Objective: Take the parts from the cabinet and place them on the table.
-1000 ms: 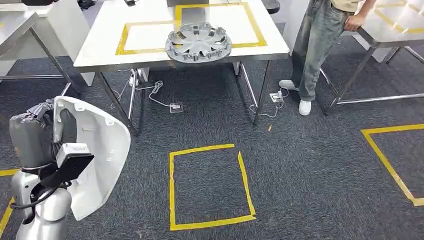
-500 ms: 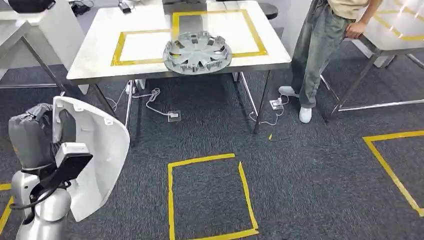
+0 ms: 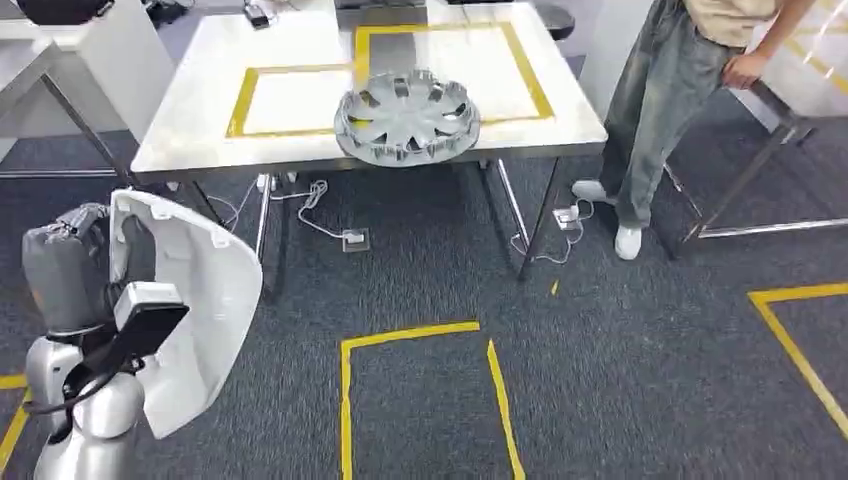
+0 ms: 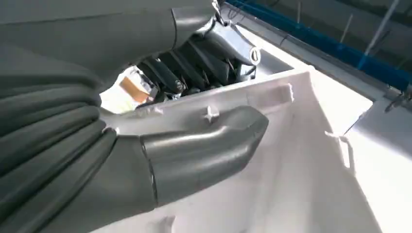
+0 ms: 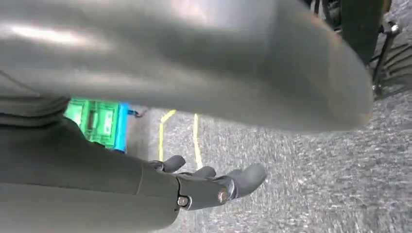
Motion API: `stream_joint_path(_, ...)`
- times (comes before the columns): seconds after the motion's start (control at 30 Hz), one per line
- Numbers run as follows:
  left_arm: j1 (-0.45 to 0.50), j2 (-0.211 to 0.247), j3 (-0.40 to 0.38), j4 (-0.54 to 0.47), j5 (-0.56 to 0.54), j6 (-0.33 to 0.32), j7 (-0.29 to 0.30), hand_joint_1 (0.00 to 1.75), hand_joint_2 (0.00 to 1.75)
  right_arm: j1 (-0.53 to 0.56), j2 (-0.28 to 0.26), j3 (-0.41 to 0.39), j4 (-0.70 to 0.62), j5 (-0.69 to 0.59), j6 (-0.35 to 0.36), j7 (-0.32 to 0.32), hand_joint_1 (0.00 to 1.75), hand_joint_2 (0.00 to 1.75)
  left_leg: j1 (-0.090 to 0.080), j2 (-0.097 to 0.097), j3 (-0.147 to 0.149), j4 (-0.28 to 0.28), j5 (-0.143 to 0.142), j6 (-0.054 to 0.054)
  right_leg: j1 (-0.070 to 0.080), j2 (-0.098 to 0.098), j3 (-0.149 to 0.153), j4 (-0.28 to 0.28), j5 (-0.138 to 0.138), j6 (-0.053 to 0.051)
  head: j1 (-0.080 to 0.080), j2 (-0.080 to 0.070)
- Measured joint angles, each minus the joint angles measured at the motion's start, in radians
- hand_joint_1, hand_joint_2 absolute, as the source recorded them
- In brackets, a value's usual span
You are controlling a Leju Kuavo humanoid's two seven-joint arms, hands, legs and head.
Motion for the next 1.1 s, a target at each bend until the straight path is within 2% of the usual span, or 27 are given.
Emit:
stream_joint_path(0.03, -0.005, 0.000, 0.000, -0.002, 0.000, 0.001, 0.000, 1.75, 1.75, -0.003, 0.000, 0.000, 0.000, 0.000, 0.000, 0.011, 0.00, 0.00, 0.000, -0.001, -0.013, 0.032, 0.019, -0.009, -0.002, 0.004, 0.011, -0.002, -0.004, -0.007, 0.000, 0.000)
stream_joint_path(0.1, -0.010, 0.002, 0.000, -0.002, 0.000, 0.002, 0.000, 1.75, 1.75, -0.004, 0.000, 0.000, 0.000, 0.004, 0.001, 0.012, 0.00, 0.00, 0.002, 0.009, -0.097, 0.161, 0.064, -0.019, -0.007, 0.003, 0.038, -0.013, -0.019, -0.020, -0.004, 0.000)
stream_joint_path(0.13, -0.014, 0.004, 0.000, 0.000, 0.000, 0.002, 0.000, 1.75, 1.75, -0.005, 0.000, 0.000, 0.000, 0.007, 0.002, 0.007, 0.00, 0.00, 0.003, 0.010, -0.146, 0.220, 0.052, -0.024, -0.008, 0.003, 0.048, -0.014, -0.030, -0.024, -0.003, 0.000)
stream_joint_path(0.2, -0.015, 0.011, 0.000, 0.003, -0.012, 0.007, 0.003, 1.75, 1.75, -0.004, 0.000, 0.000, 0.000, 0.011, 0.003, 0.006, 0.00, 0.00, 0.004, 0.010, -0.221, 0.287, -0.035, -0.028, -0.008, 0.007, 0.071, -0.014, -0.051, -0.026, -0.004, 0.000)
stream_joint_path(0.23, -0.018, 0.015, 0.000, 0.006, -0.022, 0.011, 0.005, 1.75, 1.75, -0.002, 0.000, 0.000, 0.000, 0.012, 0.004, 0.007, 0.00, 0.00, 0.004, 0.010, -0.247, 0.288, -0.073, -0.027, -0.008, 0.008, 0.087, -0.014, -0.065, -0.026, -0.005, 0.000)
stream_joint_path(0.27, -0.025, 0.017, 0.000, 0.010, -0.031, 0.012, 0.006, 1.75, 1.75, -0.001, 0.000, 0.000, 0.000, 0.013, 0.005, 0.007, 0.00, 0.00, 0.004, 0.010, -0.257, 0.267, -0.081, -0.025, -0.008, 0.009, 0.102, -0.014, -0.076, -0.026, -0.005, 0.000)
stream_joint_path(0.3, -0.036, 0.020, 0.000, 0.013, -0.038, 0.012, 0.010, 1.75, 1.75, 0.000, 0.000, 0.000, 0.000, 0.014, 0.007, 0.007, 0.00, 0.00, 0.004, 0.010, -0.254, 0.221, -0.063, -0.022, -0.008, 0.010, 0.118, -0.014, -0.089, -0.024, -0.004, 0.000)
stream_joint_path(0.33, -0.052, 0.023, 0.000, 0.016, -0.047, 0.013, 0.013, 1.75, 1.75, -0.001, 0.000, 0.000, 0.000, 0.014, 0.009, 0.007, 0.00, 0.00, 0.004, 0.010, -0.242, 0.153, -0.013, -0.018, -0.008, 0.010, 0.134, -0.014, -0.101, -0.022, -0.005, 0.000)
stream_joint_path(0.4, -0.084, 0.031, 0.000, 0.024, -0.054, 0.015, 0.018, 1.75, 1.75, -0.003, 0.002, 0.000, 0.000, 0.014, 0.010, 0.007, 0.00, 0.00, 0.003, 0.013, -0.224, 0.016, 0.155, -0.012, -0.006, 0.009, 0.155, -0.012, -0.125, -0.014, -0.006, 0.000)
stream_joint_path(0.47, -0.120, 0.040, 0.000, 0.031, -0.080, 0.023, 0.038, 1.75, 1.75, -0.006, 0.002, 0.000, 0.000, 0.022, 0.011, 0.003, 0.00, 0.00, -0.002, 0.012, -0.206, 0.013, 0.157, 0.003, -0.001, 0.009, 0.169, -0.017, -0.151, 0.002, -0.006, 0.000)
stream_joint_path(0.5, -0.141, 0.043, 0.000, 0.032, -0.085, 0.025, 0.048, 1.75, 1.75, -0.006, 0.002, 0.001, 0.000, 0.024, 0.012, 0.008, 0.00, 0.00, 0.002, 0.010, -0.203, 0.009, 0.154, 0.013, 0.001, 0.009, 0.185, -0.007, -0.144, 0.009, -0.003, 0.000)
stream_joint_path(0.53, -0.163, 0.046, 0.000, 0.034, -0.087, 0.026, 0.053, 1.75, 1.75, -0.008, 0.002, 0.002, 0.000, 0.027, 0.012, 0.007, 0.00, 0.00, 0.001, 0.009, -0.195, 0.010, 0.151, 0.020, 0.002, 0.008, 0.180, 0.007, -0.134, 0.015, -0.004, 0.000)
stream_joint_path(0.57, -0.179, 0.048, 0.000, 0.034, -0.091, 0.026, 0.056, 1.75, 1.75, -0.011, 0.002, 0.002, 0.000, 0.029, 0.013, 0.008, 0.00, 0.00, 0.006, 0.005, -0.181, 0.005, 0.148, 0.026, -0.001, 0.007, 0.151, 0.051, -0.118, 0.020, -0.003, 0.000)
stream_joint_path(0.6, -0.192, 0.054, 0.002, 0.034, -0.092, 0.027, 0.059, 1.75, 1.75, -0.013, 0.002, 0.003, 0.000, 0.030, 0.014, 0.008, 0.00, 0.00, 0.005, 0.007, -0.169, 0.003, 0.139, 0.034, -0.002, 0.007, 0.113, 0.119, -0.093, 0.025, -0.003, 0.000)
stream_joint_path(0.63, -0.200, 0.056, 0.002, 0.035, -0.093, 0.027, 0.062, 1.75, 1.75, -0.013, 0.002, 0.005, 0.000, 0.030, 0.015, 0.006, 0.00, 0.00, 0.005, 0.007, -0.159, 0.002, 0.129, 0.039, -0.004, 0.007, 0.058, 0.190, -0.094, 0.030, 0.000, 0.000)
stream_joint_path(0.67, -0.202, 0.056, 0.002, 0.036, -0.094, 0.027, 0.063, 1.75, 1.75, -0.012, 0.002, 0.005, 0.000, 0.030, 0.015, 0.006, 0.00, 0.00, 0.005, 0.006, -0.150, 0.002, 0.118, 0.040, -0.005, 0.007, 0.011, 0.240, -0.122, 0.033, -0.001, 0.000)
stream_joint_path(0.7, -0.203, 0.056, 0.002, 0.037, -0.094, 0.027, 0.063, 1.75, 1.75, -0.011, 0.003, 0.005, 0.000, 0.030, 0.016, 0.006, 0.00, 0.00, 0.005, 0.006, -0.139, 0.002, 0.107, 0.041, -0.006, 0.007, -0.029, 0.271, -0.167, 0.034, 0.000, 0.000)
stream_joint_path(0.77, -0.205, 0.060, 0.002, 0.037, -0.095, 0.027, 0.064, 1.75, 1.75, -0.008, 0.003, 0.005, 0.000, 0.033, 0.018, 0.010, 0.00, 0.00, 0.005, 0.001, -0.109, 0.002, 0.080, 0.040, -0.006, 0.007, -0.077, 0.263, -0.238, 0.035, 0.000, 0.000)
stream_joint_path(0.8, -0.207, 0.063, 0.003, 0.037, -0.097, 0.027, 0.064, 1.75, 1.75, -0.006, 0.003, 0.005, 0.000, 0.033, 0.018, 0.010, 0.00, 0.00, 0.005, 0.000, -0.091, 0.002, 0.066, 0.037, -0.006, 0.007, -0.080, 0.221, -0.228, 0.032, 0.000, 0.000)
stream_joint_path(0.83, -0.210, 0.067, 0.003, 0.038, -0.100, 0.027, 0.064, 1.75, 1.75, -0.004, 0.003, 0.005, 0.000, 0.033, 0.018, 0.010, 0.00, 0.00, 0.005, 0.000, -0.073, 0.002, 0.052, 0.035, -0.006, 0.007, -0.072, 0.159, -0.191, 0.031, 0.000, 0.000)
stream_joint_path(0.87, -0.214, 0.069, 0.003, 0.039, -0.101, 0.027, 0.065, 1.75, 1.75, -0.003, 0.003, 0.005, 0.000, 0.033, 0.018, 0.010, 0.00, 0.00, 0.005, 0.000, -0.054, 0.002, 0.036, 0.032, -0.005, 0.006, -0.059, 0.082, -0.112, 0.024, 0.000, 0.000)
stream_joint_path(0.9, -0.216, 0.072, 0.003, 0.041, -0.101, 0.027, 0.065, 1.75, 1.75, -0.001, 0.003, 0.005, 0.000, 0.033, 0.019, 0.010, 0.00, 0.00, 0.005, 0.001, -0.055, -0.001, 0.023, 0.029, -0.003, 0.003, -0.052, 0.013, 0.002, 0.016, 0.000, 0.000)
stream_joint_path(0.93, -0.220, 0.075, 0.003, 0.047, -0.103, 0.028, 0.066, 1.75, 1.75, 0.000, 0.003, 0.005, 0.000, 0.033, 0.021, 0.006, 0.00, 0.00, 0.000, -0.005, -0.031, 0.006, 0.008, 0.022, 0.004, 0.003, -0.050, -0.002, 0.037, 0.014, -0.001, 0.000)
stream_joint_path(0.97, -0.223, 0.079, 0.003, 0.047, -0.105, 0.030, 0.066, 1.75, 1.75, 0.000, 0.003, 0.005, 0.000, 0.032, 0.021, 0.008, 0.00, 0.00, 0.000, -0.006, -0.025, -0.001, -0.006, 0.014, 0.006, 0.004, -0.037, 0.002, 0.023, 0.009, -0.002, 0.000)
stream_joint_path(1.0, -0.227, 0.083, 0.003, 0.046, -0.107, 0.029, 0.066, 1.75, 1.75, -0.002, 0.005, 0.005, 0.000, 0.033, 0.021, 0.015, 0.00, 0.00, 0.001, -0.007, -0.001, 0.002, -0.001, 0.006, 0.005, 0.005, -0.027, -0.004, 0.019, 0.001, 0.000, 0.000)
stream_joint_path(1.03, -0.235, 0.087, 0.004, 0.046, -0.108, 0.031, 0.066, 1.75, 1.75, -0.004, 0.006, 0.005, 0.000, 0.034, 0.022, 0.020, 0.00, 0.00, 0.000, -0.007, -0.006, 0.013, 0.014, -0.002, 0.004, 0.004, -0.015, -0.007, 0.012, -0.008, -0.001, 0.000)
stream_joint_path(1.1, -0.246, 0.096, 0.006, 0.046, -0.112, 0.031, 0.067, 1.75, 1.75, -0.007, 0.010, 0.007, 0.000, 0.037, 0.022, 0.021, 0.00, 0.00, 0.001, 0.001, -0.047, 0.100, 0.047, -0.011, -0.003, 0.007, 0.024, -0.017, -0.001, -0.021, -0.004, 0.000)
